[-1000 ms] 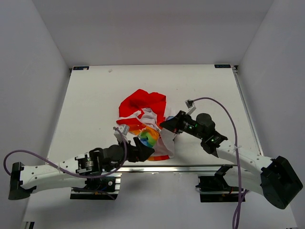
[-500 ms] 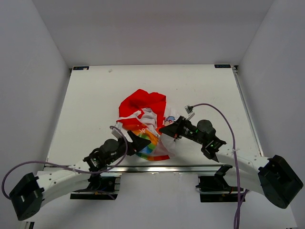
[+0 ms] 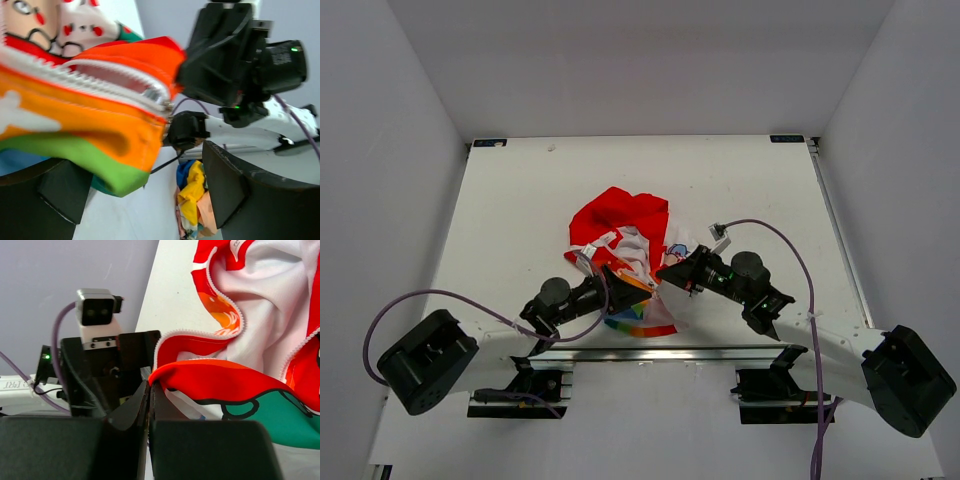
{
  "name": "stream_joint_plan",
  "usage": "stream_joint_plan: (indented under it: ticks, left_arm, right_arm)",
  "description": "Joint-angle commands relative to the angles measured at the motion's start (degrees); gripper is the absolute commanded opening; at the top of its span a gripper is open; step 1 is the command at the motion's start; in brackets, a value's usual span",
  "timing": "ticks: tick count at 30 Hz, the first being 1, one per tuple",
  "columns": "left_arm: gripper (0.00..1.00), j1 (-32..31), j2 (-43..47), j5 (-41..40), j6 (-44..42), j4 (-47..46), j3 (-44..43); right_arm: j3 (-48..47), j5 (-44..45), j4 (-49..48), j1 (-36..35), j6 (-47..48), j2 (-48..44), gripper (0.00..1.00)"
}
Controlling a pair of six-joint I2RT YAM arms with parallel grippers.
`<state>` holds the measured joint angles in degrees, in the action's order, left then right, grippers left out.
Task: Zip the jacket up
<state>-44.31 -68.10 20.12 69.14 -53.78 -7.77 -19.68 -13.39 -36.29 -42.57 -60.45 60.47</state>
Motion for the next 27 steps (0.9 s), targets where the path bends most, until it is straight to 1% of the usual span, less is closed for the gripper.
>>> stream_joint_plan:
  ticks: [1,4,6,8,9,13,14,16,19,20,24,26,27]
  left_arm:
    - [0.93,0.54,-0.02,3.88,0.47,-7.92,-1.89]
    - [0.86,0.63,-0.90,4.14,-0.24,-8.27,-2.95]
    - [0.81,0.63,-2.21,4.84,-0.41,-8.71,-3.91]
    - [0.71,0.81,-3.09,5.37,-0.33,-9.06,-4.27]
    - [0.63,0.81,-3.62,5.46,-0.33,-9.32,-4.18]
    - [0.51,0.98,-3.80,5.72,-0.24,-9.33,-4.27]
    - [0.42,0.98,-3.80,5.81,-0.33,-9.15,-4.27]
    - [0.37,0.98,-3.54,5.55,-0.33,-8.71,-4.18]
    - [0.31,0.90,-3.53,5.46,-0.76,-8.01,-4.36]
    - [0.26,0.98,-3.54,5.54,-0.94,-6.96,-4.79]
    - [0.23,0.98,-3.54,5.81,-2.96,-4.06,-6.38]
    - [0.15,0.98,-3.36,6.33,-4.45,-1.09,-7.95]
    - [0.01,0.98,-3.27,6.34,-5.59,0.15,-8.48]
  right_arm:
    - [0.26,1.44,-0.36,-0.50,1.73,-0.79,0.00]
    - [0.61,0.91,-0.62,-0.59,1.38,-0.44,0.00]
    - [0.78,0.91,-0.80,-0.85,1.21,-0.70,0.00]
    - [1.05,0.91,-0.71,-0.94,1.29,-0.96,0.00]
    - [1.05,0.82,-0.53,-0.94,1.47,-1.14,0.00]
    - [1.75,1.34,0.08,-1.03,1.56,-2.02,0.00]
    - [2.01,1.52,0.08,-0.94,1.56,-2.19,0.00]
    - [2.02,1.44,0.08,-0.94,1.65,-2.46,0.00]
    - [1.75,1.08,-0.27,-1.20,1.73,-2.37,0.00]
    - [1.84,0.91,-0.79,-1.38,1.82,-2.11,0.00]
    - [0.79,1.25,-0.80,-3.04,2.35,-1.41,0.00]
    - [0.44,1.70,-0.80,-3.84,2.35,-0.88,0.00]
    - [0.26,1.96,-1.06,-4.10,2.35,-0.70,0.00]
